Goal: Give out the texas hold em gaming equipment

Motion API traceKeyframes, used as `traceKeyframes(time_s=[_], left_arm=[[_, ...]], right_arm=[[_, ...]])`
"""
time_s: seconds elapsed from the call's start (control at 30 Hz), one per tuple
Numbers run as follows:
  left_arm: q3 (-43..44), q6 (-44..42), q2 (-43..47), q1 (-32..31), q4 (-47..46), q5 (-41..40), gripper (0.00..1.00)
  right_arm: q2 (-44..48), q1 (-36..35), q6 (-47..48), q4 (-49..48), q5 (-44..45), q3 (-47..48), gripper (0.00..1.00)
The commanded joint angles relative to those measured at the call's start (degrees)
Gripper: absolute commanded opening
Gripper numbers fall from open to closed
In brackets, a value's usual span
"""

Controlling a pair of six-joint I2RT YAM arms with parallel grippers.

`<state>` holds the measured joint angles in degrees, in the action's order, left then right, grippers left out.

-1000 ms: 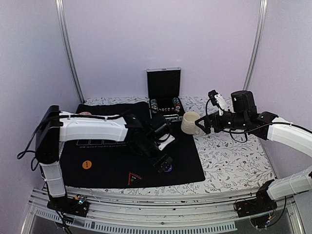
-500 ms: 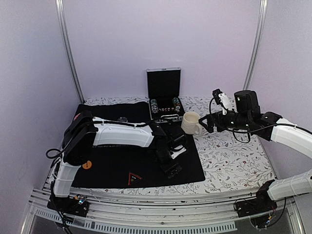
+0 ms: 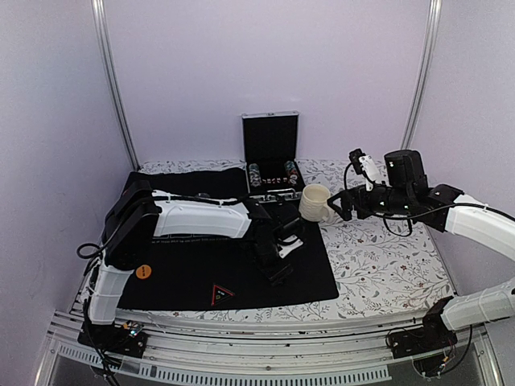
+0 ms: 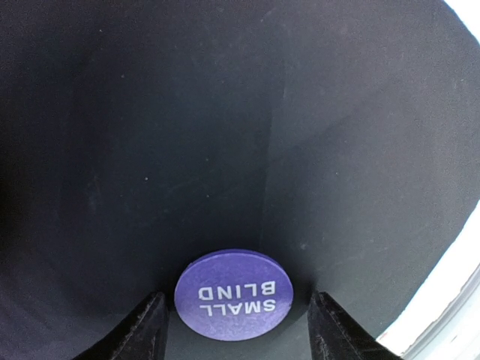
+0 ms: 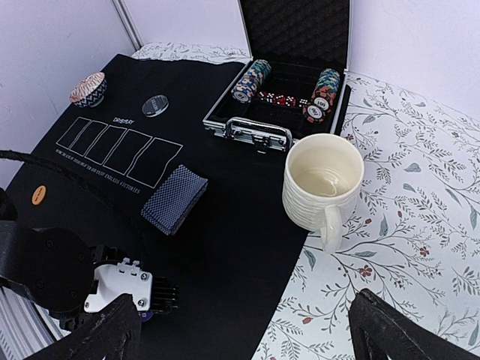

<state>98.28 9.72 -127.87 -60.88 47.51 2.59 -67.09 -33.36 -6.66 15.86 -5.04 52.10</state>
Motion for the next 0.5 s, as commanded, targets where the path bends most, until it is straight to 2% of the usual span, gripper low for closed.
traceKeyframes(time_s=[0.0,0.1,0.37,0.47], left_arm=[[-0.46,0.78,-2.38,0.07,2.57,0.42,0.69],[0.46,0.83,-3.25,-0.44,3.75,-0.72,0.69],[2.06,-0.04,-4.05,-0.94,5.38,-0.95,0.47],[2.42,-0.05,-3.61,-1.05,5.32,-1.27,0.43]], right_arm=[[-0.15,-0.21,-0.38,-0.03,-0.54,0.61,0.99],[0.02,-0.21,-0.38,0.0,-0.67,0.54,0.99],[0.72,-0.21,-0.55,-0.2,-1.02,0.38,0.99],[0.69,-0.21,-0.6,-0.43,-1.02,0.46,0.99]])
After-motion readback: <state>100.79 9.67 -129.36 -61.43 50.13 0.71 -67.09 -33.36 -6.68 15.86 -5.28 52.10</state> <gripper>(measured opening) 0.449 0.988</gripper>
